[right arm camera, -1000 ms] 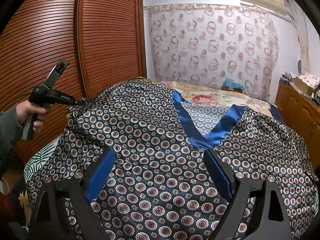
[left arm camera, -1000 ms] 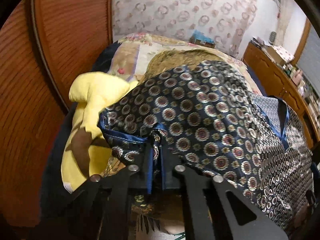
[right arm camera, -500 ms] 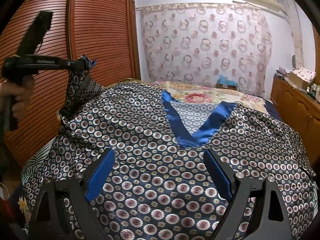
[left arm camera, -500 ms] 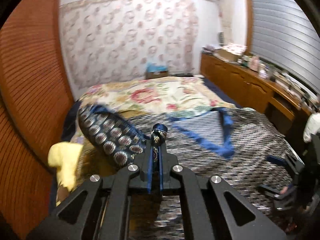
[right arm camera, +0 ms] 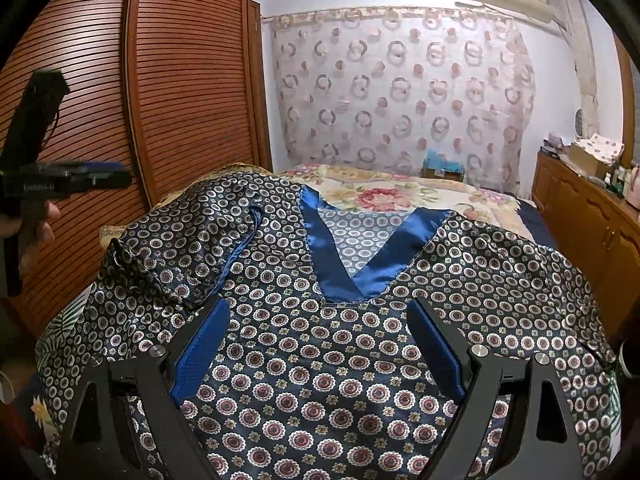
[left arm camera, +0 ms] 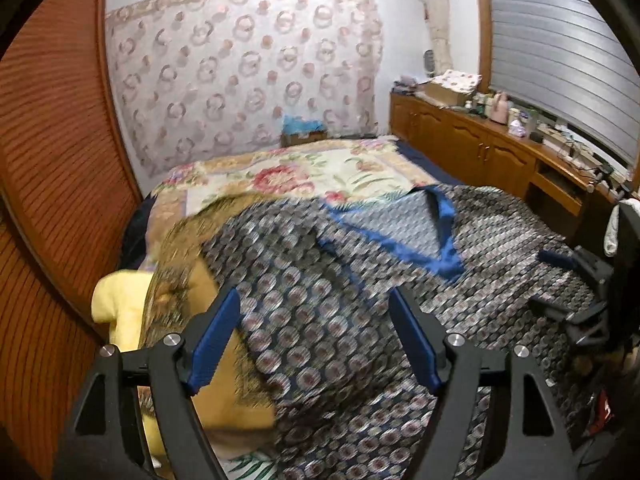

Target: Fold small clothes

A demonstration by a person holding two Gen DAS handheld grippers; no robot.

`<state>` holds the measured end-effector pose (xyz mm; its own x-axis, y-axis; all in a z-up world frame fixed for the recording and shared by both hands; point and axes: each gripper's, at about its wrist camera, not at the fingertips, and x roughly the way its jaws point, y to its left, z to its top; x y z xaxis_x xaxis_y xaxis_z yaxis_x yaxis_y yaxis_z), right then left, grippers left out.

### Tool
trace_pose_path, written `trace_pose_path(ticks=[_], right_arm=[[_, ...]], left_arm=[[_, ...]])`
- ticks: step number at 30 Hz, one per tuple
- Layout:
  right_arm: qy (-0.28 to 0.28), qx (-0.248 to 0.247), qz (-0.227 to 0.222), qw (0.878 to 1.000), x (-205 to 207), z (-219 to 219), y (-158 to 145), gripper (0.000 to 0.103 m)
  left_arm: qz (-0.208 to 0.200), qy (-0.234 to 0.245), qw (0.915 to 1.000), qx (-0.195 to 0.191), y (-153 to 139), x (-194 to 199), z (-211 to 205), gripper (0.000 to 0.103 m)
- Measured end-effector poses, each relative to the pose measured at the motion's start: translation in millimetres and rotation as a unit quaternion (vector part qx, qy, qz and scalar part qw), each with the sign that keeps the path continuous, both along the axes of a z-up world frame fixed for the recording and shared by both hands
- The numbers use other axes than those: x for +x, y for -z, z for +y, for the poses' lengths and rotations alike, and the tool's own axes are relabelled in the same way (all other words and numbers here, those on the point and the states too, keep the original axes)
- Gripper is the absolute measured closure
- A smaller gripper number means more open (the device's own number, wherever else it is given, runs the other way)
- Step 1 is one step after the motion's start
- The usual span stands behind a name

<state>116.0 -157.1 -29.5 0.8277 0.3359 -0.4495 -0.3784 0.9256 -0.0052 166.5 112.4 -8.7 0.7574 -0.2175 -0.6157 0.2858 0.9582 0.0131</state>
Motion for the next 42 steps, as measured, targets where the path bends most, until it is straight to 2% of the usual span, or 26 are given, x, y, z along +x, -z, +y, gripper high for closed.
trace_pose_path(ticks=[3, 9, 13, 20, 25, 32, 35, 37, 42], right_arm=[[-0.004, -0.005, -0.003, 1.0, 2, -9, -2, 0.012], [0.011, -0.017, -0.012, 1.0, 5, -31, -8, 0.012], [0.032, -0.031, -0.021, 0.999, 7, -56, -14, 0.012], [0.083, -0.044, -0.009, 0.996, 19, -116, -14, 0.012], [0.121, -0.046, 0.025, 0.991, 39, -165, -8, 0.012], [0.162, -0.025, 0.103, 0.981, 80, -223, 9, 0.017], [0.162, -0.004, 0.135, 0.978, 94, -236, 17, 0.021], [0.16, 0.012, 0.153, 0.975, 101, -241, 21, 0.025], [0.155, 0.043, 0.183, 0.97, 125, -255, 27, 0.029]], left_arm=[[0.005, -0.017, 0.9998, 0.001, 12, -1, 4, 0.025], [-0.013, -0.009, 0.9997, -0.017, 17, -4, -15, 0.022], [-0.025, 0.018, 0.999, -0.032, 20, -2, -46, 0.022], [-0.004, 0.061, 0.9977, -0.03, 46, 23, -118, 0.022], [0.042, 0.084, 0.9955, -0.017, 70, 45, -161, 0.022], [0.105, 0.106, 0.9887, 0.012, 98, 71, -193, 0.022], [0.122, 0.112, 0.986, 0.019, 104, 76, -201, 0.022], [0.121, 0.114, 0.9858, 0.025, 103, 78, -204, 0.022], [0.119, 0.122, 0.9847, 0.037, 105, 78, -214, 0.02]])
